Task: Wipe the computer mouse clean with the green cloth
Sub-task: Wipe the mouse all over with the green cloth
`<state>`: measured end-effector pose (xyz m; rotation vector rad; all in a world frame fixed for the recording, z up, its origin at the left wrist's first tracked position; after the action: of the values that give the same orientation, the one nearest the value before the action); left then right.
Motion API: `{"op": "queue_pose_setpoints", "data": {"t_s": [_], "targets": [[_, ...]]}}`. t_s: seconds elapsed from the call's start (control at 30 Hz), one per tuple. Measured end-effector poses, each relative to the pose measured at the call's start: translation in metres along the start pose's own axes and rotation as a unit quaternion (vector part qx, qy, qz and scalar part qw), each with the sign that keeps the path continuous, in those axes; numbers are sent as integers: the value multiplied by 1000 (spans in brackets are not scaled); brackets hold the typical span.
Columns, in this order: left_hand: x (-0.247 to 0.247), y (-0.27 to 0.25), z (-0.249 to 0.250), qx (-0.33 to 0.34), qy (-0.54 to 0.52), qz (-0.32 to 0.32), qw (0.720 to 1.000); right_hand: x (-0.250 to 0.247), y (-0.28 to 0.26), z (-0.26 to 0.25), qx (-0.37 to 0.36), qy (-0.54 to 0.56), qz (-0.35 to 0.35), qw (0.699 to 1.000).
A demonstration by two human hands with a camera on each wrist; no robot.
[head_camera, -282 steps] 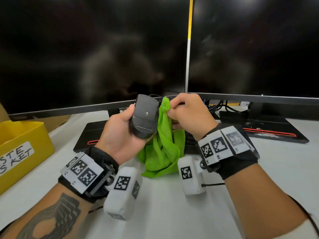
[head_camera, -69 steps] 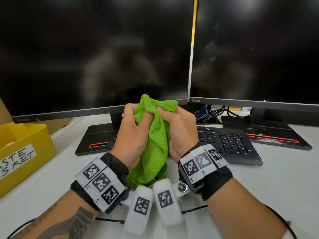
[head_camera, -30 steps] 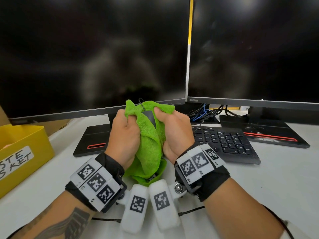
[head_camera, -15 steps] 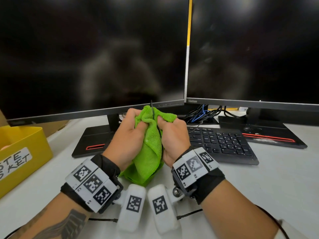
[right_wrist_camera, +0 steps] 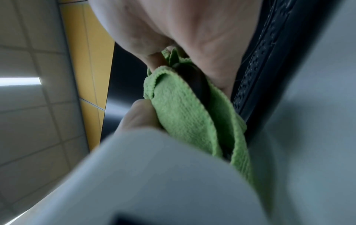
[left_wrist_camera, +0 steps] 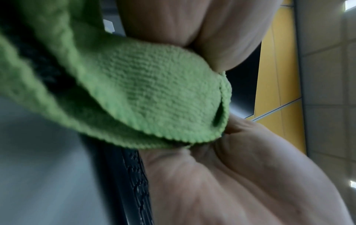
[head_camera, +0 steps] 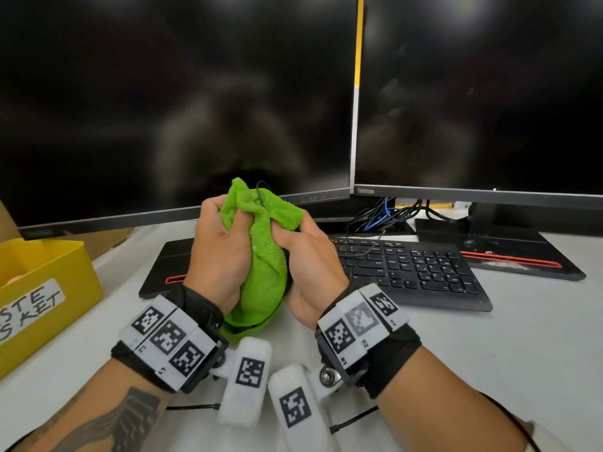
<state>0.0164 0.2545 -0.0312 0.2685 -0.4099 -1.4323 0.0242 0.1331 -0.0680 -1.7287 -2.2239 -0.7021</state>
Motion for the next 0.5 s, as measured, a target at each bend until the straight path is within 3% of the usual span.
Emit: {"op": "queue_pose_setpoints", "data": {"t_s": [0.3, 0.5], "targets": [[38, -12, -24, -95, -4, -114, 989, -40, 2, -19, -70, 39, 143, 986], [47, -12, -29, -92, 33, -175, 980, -35, 1, -32, -71, 126, 95, 985]]}}
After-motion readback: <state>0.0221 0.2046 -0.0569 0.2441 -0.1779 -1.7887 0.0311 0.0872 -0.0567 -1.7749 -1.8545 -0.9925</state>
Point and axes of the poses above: each hand's wrist, its own y-axis towards the middle knuckle, its own x-axis out of the palm, z = x × y, the point moved 9 cm from there along y, towards the middle knuckle, and after that the axes turned 9 degrees about -z, right-handed, at the moved point
